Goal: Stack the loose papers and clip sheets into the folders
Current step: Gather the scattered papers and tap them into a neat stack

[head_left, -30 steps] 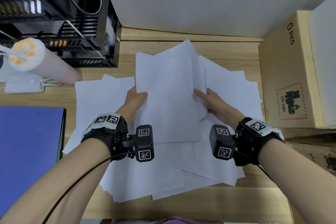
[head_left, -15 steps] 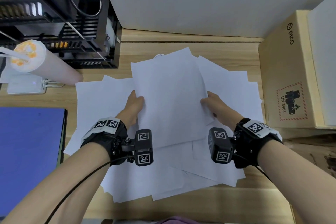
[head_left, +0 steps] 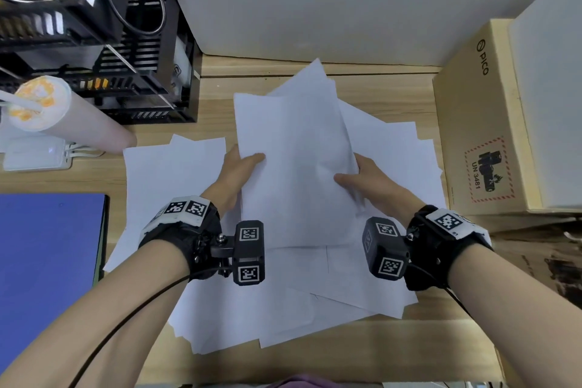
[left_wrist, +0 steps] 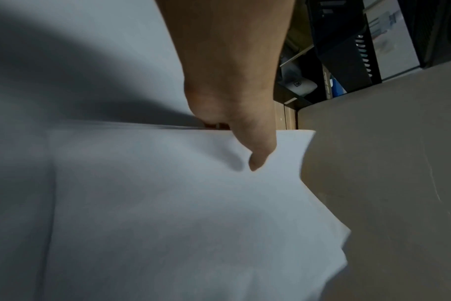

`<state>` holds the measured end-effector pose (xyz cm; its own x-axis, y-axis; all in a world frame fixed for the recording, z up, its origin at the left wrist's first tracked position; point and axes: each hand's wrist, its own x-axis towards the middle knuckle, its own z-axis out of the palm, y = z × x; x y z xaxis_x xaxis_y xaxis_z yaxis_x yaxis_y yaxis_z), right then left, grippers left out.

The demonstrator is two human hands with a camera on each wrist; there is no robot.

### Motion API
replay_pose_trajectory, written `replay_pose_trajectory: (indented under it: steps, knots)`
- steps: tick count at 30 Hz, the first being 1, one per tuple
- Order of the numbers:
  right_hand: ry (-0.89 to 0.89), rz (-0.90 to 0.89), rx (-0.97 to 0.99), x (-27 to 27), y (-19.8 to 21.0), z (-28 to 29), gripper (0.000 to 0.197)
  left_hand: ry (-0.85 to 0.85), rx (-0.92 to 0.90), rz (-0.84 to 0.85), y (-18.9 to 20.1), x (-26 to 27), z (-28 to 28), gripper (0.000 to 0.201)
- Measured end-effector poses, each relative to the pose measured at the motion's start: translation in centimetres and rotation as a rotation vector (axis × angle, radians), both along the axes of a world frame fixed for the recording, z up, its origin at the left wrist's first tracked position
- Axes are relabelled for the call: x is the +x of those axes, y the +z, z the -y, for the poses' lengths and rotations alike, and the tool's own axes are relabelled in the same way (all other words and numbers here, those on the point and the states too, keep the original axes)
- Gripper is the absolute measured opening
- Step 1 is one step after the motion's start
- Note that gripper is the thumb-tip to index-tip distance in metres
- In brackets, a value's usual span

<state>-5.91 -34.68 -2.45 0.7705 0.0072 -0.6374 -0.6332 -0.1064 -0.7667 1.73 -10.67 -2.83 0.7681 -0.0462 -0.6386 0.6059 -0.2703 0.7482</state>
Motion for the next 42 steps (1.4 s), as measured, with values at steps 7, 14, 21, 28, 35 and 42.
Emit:
replay_pose_trajectory:
  steps: [7,14,21,28,35,42]
  knots:
    - [-0.123,0.013,0.118,-1.2,2.0,2.7,0.033,-0.001,-0.16,-0.083,0.7,0.0,1.3,0.056]
    - [-0.402,0.002,-0.404,-3.5,-0.1,6.2,0.041,-0.237,-0.069,0.024,1.4,-0.9,3.0,0.038]
    - [-0.276,-0.307,-0.567,-6.5,-2.3,7.5,0.077,-0.269,0.031,-0.035,0.6,-2.1,1.9,0.031]
    - [-0.307,-0.285,-0.549,-6.3,-2.4,5.7,0.078,-0.218,0.097,-0.036,-0.1,-2.5,1.0,0.023]
    - [-0.43,-0.307,-0.471,-6.8,-2.6,5.6,0.067,-0.258,0.119,-0.047,-0.6,-2.9,0.2,0.026]
    - [-0.468,-0.307,-0.491,-7.8,-3.6,5.1,0.041,-0.271,0.169,-0.042,-1.4,-2.9,-0.1,0.028]
